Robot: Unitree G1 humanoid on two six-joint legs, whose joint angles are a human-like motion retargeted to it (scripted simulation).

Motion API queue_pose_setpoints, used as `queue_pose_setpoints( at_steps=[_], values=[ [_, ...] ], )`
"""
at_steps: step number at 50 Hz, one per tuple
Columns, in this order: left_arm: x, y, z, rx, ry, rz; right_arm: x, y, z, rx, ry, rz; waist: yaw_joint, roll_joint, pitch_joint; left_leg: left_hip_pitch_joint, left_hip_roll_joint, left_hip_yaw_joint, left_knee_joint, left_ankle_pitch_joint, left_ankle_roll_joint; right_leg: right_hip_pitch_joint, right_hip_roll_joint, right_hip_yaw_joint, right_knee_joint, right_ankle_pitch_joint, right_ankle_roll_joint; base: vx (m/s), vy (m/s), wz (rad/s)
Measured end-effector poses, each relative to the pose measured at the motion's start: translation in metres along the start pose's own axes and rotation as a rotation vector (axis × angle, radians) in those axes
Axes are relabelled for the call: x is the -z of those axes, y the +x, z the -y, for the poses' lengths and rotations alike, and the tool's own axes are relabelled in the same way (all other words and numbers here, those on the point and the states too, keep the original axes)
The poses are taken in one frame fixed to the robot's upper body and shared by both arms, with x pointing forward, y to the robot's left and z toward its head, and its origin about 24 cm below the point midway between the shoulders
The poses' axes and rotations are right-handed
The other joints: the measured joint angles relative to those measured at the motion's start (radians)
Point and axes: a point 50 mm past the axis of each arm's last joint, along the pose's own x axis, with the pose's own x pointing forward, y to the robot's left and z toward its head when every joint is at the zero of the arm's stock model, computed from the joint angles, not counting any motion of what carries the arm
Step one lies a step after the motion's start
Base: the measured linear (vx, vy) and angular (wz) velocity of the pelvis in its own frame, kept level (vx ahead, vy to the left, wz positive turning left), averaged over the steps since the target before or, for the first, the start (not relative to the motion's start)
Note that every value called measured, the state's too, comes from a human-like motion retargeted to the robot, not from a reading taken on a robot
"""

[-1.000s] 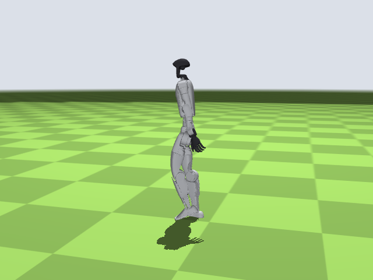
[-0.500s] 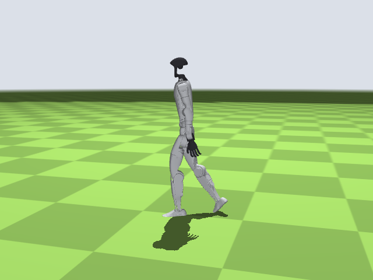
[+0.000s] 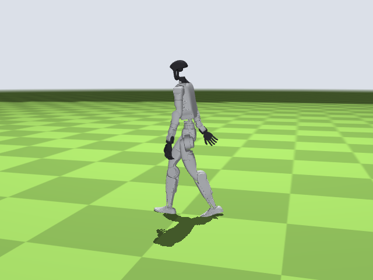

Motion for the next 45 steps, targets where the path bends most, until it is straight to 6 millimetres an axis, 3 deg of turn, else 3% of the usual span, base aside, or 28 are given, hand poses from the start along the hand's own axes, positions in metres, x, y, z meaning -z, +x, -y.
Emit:
queue_pose_setpoints(
  at_steps=[3, 6, 8, 9, 10, 14, 19, 20, 22, 25, 27, 28, 30, 32, 35, 37, 42, 45],
  values=[
    [0.018, -0.001, 0.010, 0.034, 0.042, -0.043, -0.010, -0.005, 0.007, 0.033, 0.014, 0.031, -0.020, 0.004, 0.008, 0.043, 0.039, 0.036, 0.112, 0.077, 0.000, 0.032, 0.023, 0.046, 0.109, -0.071, -0.014, 1.02, -0.49, -0.51],
    [0.050, -0.003, 0.028, 0.039, 0.040, -0.151, -0.023, -0.010, 0.011, 0.056, 0.073, 0.088, -0.001, -0.011, 0.041, 0.047, 0.093, 0.070, 0.369, 0.279, 0.000, 0.154, 0.074, 0.186, 0.119, -0.169, -0.018, 1.18, -0.64, -0.74],
    [0.072, -0.008, 0.043, 0.048, 0.011, -0.234, -0.033, -0.013, 0.013, 0.058, 0.115, 0.134, 0.055, -0.016, 0.073, -0.042, 0.115, 0.019, 0.636, 0.416, 0.000, 0.276, 0.071, 0.182, 0.058, -0.193, -0.048, 1.09, -0.67, -1.29],
    [0.080, -0.010, 0.049, 0.060, -0.009, -0.264, -0.039, -0.016, 0.014, 0.057, 0.133, 0.160, 0.079, -0.010, 0.086, -0.119, 0.126, -0.027, 0.783, 0.434, 0.000, 0.327, 0.078, 0.181, 0.020, -0.187, -0.058, 0.81, -0.47, -0.86],
    [0.086, -0.011, 0.054, 0.075, -0.031, -0.289, -0.046, -0.019, 0.015, 0.055, 0.148, 0.187, 0.098, -0.001, 0.098, -0.203, 0.138, -0.073, 0.932, 0.430, 0.000, 0.371, 0.089, 0.186, -0.018, -0.175, -0.064, 0.79, -0.28, -0.17],
    [0.101, -0.017, 0.072, 0.140, -0.191, -0.363, -0.076, -0.039, 0.031, 0.119, 0.155, 0.279, 0.143, 0.045, 0.089, -0.469, 0.296, -0.070, 1.244, 0.246, 0.000, 0.487, 0.132, 0.153, -0.156, -0.116, -0.040, 0.58, 0.05, 0.24],
    [0.109, -0.023, 0.087, 0.172, -0.388, -0.412, -0.116, -0.074, 0.057, 0.264, 0.095, 0.420, 0.226, 0.043, 0.044, -0.694, 0.361, 0.141, 1.084, 0.068, 0.000, 0.552, 0.090, 0.121, -0.241, -0.038, 0.049, 0.57, 0.43, 0.23],
    [0.109, -0.023, 0.089, 0.183, -0.413, -0.411, -0.125, -0.083, 0.062, 0.293, 0.072, 0.457, 0.232, 0.038, 0.033, -0.723, 0.355, 0.207, 1.003, 0.022, 0.000, 0.560, 0.073, 0.119, -0.255, -0.021, 0.076, 0.26, 0.87, 0.86],
    [0.109, -0.025, 0.097, 0.217, -0.435, -0.413, -0.142, -0.101, 0.071, 0.353, 0.018, 0.531, 0.200, 0.026, -0.004, -0.811, 0.203, 0.220, 0.732, -0.001, -0.018, 0.552, 0.014, 0.066, -0.287, 0.017, 0.140, 0.27, 0.78, 1.17],
    [0.115, -0.027, 0.099, 0.242, -0.400, -0.438, -0.163, -0.125, 0.078, 0.419, -0.062, 0.631, 0.185, 0.037, -0.028, -0.897, 0.080, 0.050, 0.493, -0.036, -0.161, 0.591, 0.020, 0.010, -0.307, 0.025, 0.175, 0.57, 0.14, 0.23],
    [0.116, -0.028, 0.099, 0.261, -0.334, -0.449, -0.171, -0.134, 0.079, 0.447, -0.085, 0.677, 0.216, 0.032, -0.034, -0.907, 0.065, 0.015, 0.460, -0.050, -0.184, 0.619, 0.009, 0.028, -0.297, 0.038, 0.209, 0.94, -0.02, -0.72],
    [0.115, -0.028, 0.099, 0.272, -0.297, -0.449, -0.173, -0.136, 0.078, 0.458, -0.088, 0.693, 0.235, 0.029, -0.038, -0.899, 0.062, 0.024, 0.454, -0.031, -0.175, 0.630, 0.000, 0.046, -0.286, 0.050, 0.230, 0.99, 0.02, -0.79],
    [0.112, -0.027, 0.100, 0.291, -0.230, -0.438, -0.173, -0.134, 0.075, 0.465, -0.093, 0.703, 0.245, 0.011, -0.053, -0.871, 0.048, 0.067, 0.471, -0.063, -0.051, 0.643, -0.027, 0.078, -0.252, 0.095, 0.273, 1.00, 0.01, -0.46],
    [0.108, -0.025, 0.099, 0.294, -0.200, -0.415, -0.167, -0.123, 0.069, 0.449, -0.115, 0.672, 0.231, 0.008, -0.065, -0.842, 0.046, 0.032, 0.498, -0.097, 0.000, 0.661, -0.025, 0.049, -0.212, 0.200, 0.292, 1.09, -0.15, -0.40],
    [0.097, -0.020, 0.093, 0.284, -0.204, -0.365, -0.151, -0.099, 0.057, 0.405, -0.142, 0.557, 0.234, 0.027, -0.055, -0.786, 0.127, 0.008, 0.551, -0.110, 0.000, 0.644, -0.007, 0.016, -0.080, 0.432, 0.300, 0.62, -0.23, -0.77],
    [0.082, -0.015, 0.082, 0.271, -0.227, -0.308, -0.138, -0.085, 0.052, 0.371, -0.139, 0.472, 0.230, 0.069, -0.028, -0.713, 0.174, -0.028, 0.537, -0.119, 0.000, 0.575, 0.024, 0.040, 0.126, 0.457, 0.321, 0.96, -0.02, -0.66],
    [0.045, -0.003, 0.033, 0.064, -0.214, -0.177, -0.110, -0.062, 0.044, 0.338, -0.083, 0.348, 0.177, 0.120, 0.014, -0.561, 0.222, -0.024, 0.423, -0.066, 0.000, 0.303, -0.009, -0.028, 0.584, 0.001, 0.219, 0.68, -0.03, -0.32],
    [0.022, -0.001, -0.003, -0.072, -0.140, -0.089, -0.087, -0.051, 0.050, 0.455, -0.066, 0.245, 0.105, 0.108, 0.023, -0.497, 0.186, -0.014, 0.335, 0.025, 0.000, 0.166, 0.026, -0.033, 0.571, -0.258, 0.251, 0.43, -0.04, 0.52]
  ],
)
